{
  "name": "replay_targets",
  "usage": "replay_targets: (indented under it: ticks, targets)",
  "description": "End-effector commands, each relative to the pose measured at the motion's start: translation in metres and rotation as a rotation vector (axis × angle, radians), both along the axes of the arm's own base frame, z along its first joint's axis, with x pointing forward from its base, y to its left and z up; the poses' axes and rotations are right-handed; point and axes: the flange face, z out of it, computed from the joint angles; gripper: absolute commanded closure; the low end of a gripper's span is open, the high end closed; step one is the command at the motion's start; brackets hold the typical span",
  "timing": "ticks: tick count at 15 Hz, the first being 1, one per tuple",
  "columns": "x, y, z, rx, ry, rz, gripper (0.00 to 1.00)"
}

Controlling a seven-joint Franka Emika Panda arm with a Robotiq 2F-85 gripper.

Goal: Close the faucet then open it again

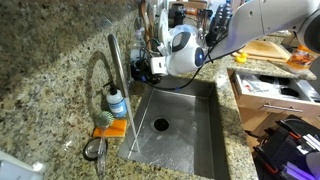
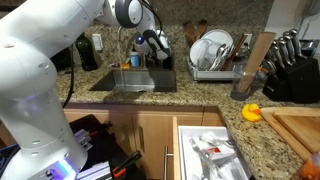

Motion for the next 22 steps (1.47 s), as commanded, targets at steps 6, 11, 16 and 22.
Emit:
replay_targets:
  ticks: [6,11,16,22]
  targets:
    - [-0.011,0.046,0.11,0.088,-0.236,0.231,0.0]
    - [-0.009,0.04,0.107,0.074,-0.218,0.155,0.0]
    - [0.014,0.017,0.086,0.047,-0.227,0.0,0.0]
    - [0.017,0.016,0.076,0.08,-0.201,-0.012,0.0]
